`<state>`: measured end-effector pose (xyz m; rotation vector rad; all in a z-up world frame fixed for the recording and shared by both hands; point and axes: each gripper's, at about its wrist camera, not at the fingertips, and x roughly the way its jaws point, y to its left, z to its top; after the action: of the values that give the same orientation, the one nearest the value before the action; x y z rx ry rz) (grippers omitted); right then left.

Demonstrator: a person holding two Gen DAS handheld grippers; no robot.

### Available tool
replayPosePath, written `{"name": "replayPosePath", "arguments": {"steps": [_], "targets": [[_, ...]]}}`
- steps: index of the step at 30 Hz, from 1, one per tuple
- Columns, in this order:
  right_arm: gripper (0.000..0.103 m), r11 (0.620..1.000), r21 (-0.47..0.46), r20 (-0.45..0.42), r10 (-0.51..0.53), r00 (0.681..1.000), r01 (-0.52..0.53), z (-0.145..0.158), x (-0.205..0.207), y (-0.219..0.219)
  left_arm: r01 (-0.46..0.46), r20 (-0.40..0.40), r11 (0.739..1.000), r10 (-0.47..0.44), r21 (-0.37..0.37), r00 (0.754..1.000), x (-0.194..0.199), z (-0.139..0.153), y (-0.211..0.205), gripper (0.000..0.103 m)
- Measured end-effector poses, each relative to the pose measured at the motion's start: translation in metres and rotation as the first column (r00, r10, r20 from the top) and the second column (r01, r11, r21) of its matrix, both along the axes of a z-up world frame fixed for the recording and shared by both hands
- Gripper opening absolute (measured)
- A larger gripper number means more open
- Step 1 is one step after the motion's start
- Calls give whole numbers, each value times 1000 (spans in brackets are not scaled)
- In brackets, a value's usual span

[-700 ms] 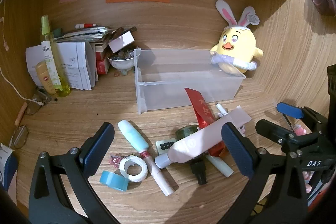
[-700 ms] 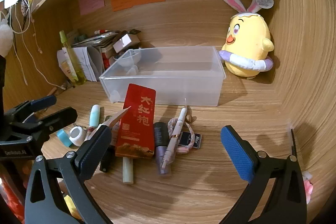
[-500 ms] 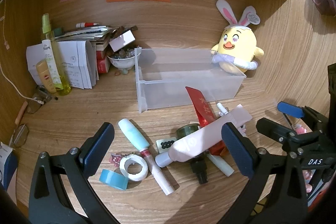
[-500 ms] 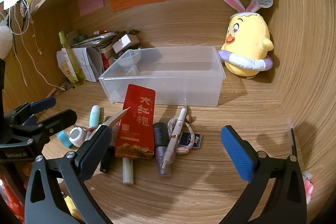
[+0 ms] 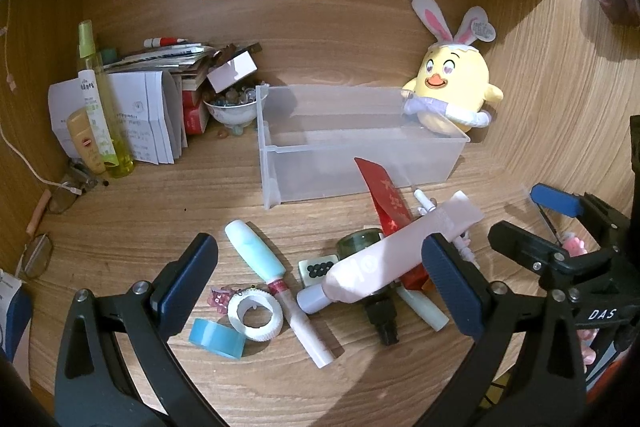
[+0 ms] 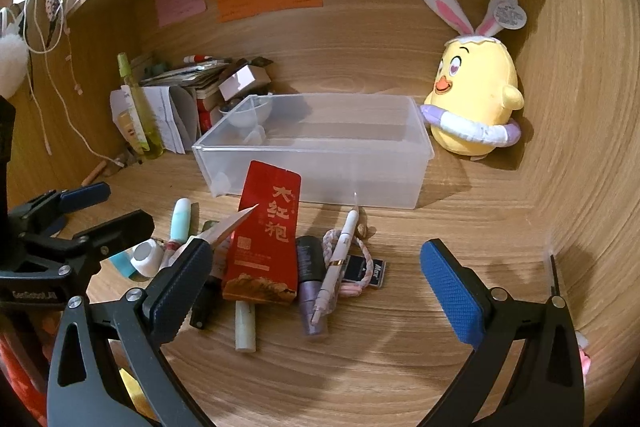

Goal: Organize objects

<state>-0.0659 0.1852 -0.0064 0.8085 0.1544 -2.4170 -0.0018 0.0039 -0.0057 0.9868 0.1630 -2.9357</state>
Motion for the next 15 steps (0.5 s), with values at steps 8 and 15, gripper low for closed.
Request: {"name": "replayPosePath", "arguments": {"steps": [8,15], "targets": [[103,1000,-4,4,-13,1000,13,0,-1,0,13,-20,1000,-13,4,1000,4,-3,-3,103],[102,999,-28,7,-38,999,38,-1,-1,8,5,-40,999,-4,41,999,12,-2,-21,101]]}}
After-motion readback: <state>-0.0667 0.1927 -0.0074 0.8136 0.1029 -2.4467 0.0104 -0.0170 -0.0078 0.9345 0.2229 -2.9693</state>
